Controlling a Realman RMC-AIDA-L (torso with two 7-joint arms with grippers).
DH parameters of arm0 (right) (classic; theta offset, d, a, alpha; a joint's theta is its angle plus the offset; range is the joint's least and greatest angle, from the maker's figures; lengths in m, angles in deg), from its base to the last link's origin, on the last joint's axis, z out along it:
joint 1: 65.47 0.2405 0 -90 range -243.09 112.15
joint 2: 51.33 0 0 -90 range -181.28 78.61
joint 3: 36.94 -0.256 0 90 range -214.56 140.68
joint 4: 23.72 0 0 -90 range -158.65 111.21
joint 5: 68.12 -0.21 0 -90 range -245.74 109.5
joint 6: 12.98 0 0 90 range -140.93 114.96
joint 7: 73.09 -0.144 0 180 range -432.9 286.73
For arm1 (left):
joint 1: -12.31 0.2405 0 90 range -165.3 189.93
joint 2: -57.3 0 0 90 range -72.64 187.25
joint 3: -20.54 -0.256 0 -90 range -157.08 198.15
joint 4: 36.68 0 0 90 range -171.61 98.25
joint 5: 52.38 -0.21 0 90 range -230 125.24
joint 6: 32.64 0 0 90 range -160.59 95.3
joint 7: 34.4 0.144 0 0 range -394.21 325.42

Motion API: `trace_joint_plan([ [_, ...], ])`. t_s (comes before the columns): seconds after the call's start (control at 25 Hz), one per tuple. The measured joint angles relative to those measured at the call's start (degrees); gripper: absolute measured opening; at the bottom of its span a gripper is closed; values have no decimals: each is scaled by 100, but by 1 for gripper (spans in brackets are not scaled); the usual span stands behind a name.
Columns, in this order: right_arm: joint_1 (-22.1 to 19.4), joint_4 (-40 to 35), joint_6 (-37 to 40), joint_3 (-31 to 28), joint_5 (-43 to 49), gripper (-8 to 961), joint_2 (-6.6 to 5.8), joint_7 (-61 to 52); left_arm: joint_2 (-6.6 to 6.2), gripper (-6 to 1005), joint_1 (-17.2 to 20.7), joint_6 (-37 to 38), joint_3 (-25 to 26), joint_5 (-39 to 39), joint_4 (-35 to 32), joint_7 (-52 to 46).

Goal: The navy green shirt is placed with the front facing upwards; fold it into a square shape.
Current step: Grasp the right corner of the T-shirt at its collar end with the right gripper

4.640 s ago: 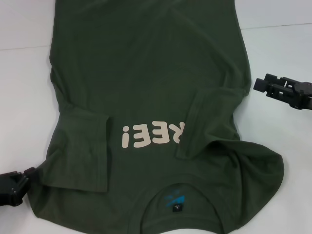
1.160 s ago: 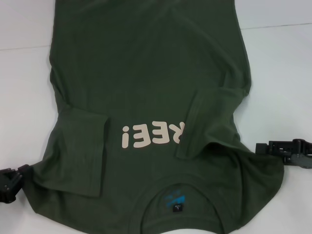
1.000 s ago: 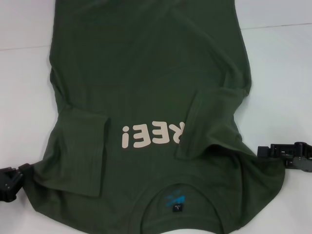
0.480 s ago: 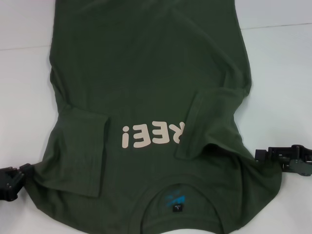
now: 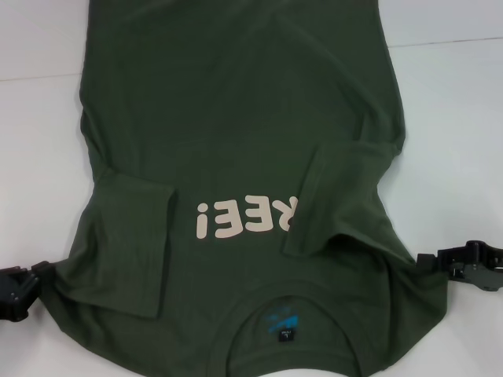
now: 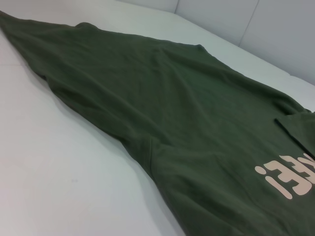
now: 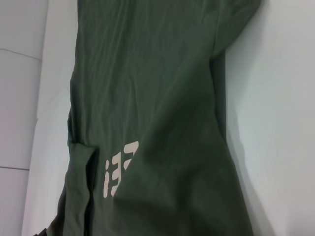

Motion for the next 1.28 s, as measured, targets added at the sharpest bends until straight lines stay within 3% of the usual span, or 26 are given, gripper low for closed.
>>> trace_joint_plan([
  [0.28, -8, 6, 26, -18, 0, 170, -16, 33, -1, 8, -3, -2, 7, 2, 1, -10],
  [0.4, -22, 6, 46, -5, 5, 54, -57, 52, -13, 8, -4, -2, 30, 3, 0, -26],
  [0.88, -309, -44, 428, -5, 88, 54, -276, 281, -96, 9, 98, 310, 37, -263, 44, -397],
  [1.28, -415, -56, 438, -42, 124, 54, -346, 354, -148, 9, 377, 518, 50, -302, 57, -584],
])
